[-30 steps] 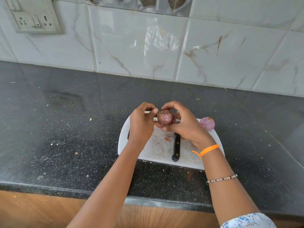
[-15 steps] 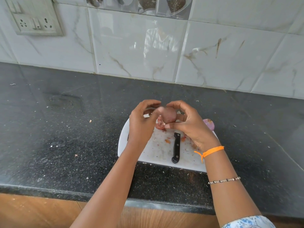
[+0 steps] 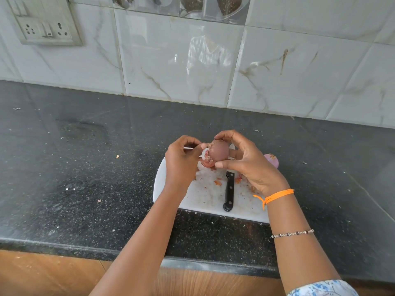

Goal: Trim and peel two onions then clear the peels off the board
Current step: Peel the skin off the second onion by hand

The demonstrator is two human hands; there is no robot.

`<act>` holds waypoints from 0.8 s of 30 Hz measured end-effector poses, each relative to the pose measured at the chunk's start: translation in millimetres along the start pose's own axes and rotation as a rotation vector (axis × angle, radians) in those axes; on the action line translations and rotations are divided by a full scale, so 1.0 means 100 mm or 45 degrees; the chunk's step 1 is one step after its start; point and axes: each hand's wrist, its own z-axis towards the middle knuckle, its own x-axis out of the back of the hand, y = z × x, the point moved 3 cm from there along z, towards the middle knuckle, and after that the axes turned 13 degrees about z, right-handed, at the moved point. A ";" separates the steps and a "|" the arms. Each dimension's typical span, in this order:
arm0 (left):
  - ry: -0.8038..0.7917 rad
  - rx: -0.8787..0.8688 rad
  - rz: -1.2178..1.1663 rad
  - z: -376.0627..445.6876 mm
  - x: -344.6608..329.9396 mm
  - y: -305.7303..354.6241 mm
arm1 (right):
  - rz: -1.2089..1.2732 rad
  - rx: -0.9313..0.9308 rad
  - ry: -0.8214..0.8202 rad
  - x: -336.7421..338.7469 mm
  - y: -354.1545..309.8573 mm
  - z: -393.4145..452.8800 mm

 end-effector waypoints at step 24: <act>-0.401 0.071 -0.142 -0.12 -0.09 0.12 | -0.237 0.004 0.170 0.05 0.10 0.08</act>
